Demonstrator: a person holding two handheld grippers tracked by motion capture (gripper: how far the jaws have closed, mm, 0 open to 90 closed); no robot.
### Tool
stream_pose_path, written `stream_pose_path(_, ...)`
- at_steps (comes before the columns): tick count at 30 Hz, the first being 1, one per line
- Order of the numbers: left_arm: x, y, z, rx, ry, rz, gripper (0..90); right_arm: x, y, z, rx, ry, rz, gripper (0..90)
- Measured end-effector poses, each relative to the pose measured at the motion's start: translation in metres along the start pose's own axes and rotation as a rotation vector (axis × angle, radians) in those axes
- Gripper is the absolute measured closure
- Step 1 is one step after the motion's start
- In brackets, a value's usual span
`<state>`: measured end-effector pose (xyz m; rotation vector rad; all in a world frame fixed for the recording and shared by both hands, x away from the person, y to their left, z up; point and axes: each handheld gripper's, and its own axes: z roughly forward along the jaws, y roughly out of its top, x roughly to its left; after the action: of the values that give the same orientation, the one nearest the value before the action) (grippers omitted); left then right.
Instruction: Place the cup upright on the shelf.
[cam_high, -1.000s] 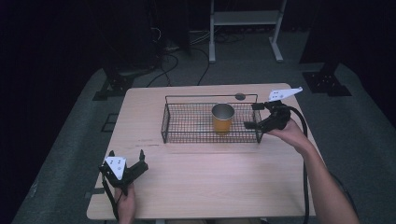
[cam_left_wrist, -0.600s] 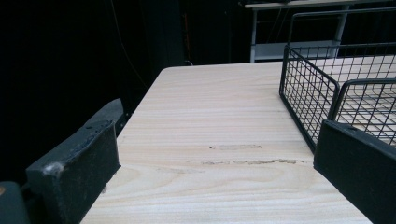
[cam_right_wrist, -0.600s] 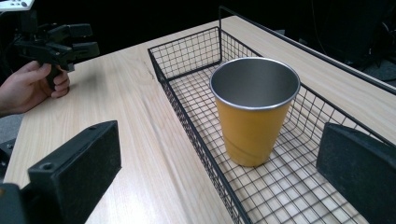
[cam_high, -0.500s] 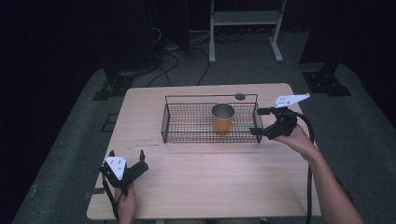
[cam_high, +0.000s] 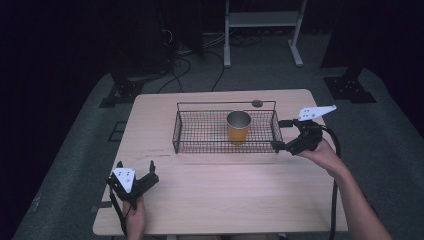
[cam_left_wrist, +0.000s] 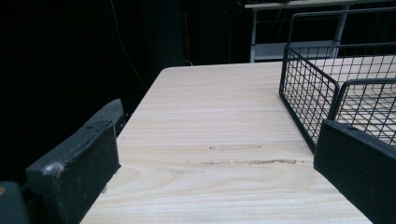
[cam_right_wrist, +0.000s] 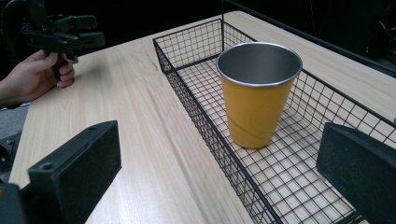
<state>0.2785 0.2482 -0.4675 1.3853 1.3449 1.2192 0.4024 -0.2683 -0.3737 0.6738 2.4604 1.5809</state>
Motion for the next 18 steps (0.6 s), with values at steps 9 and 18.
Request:
stream_pose_path(9, 0.000, 0.000, 0.000, -0.001, -0.001, 0.001, 0.0, 0.006, -0.007, -0.002, 0.013, 0.004, -0.008, 0.0)
stream_pose_path(18, 0.000, 0.000, 0.000, 0.000, 0.000, 0.004, 0.0, 0.010, -0.029, -0.009, 0.001, -0.003, 0.018, 0.0)
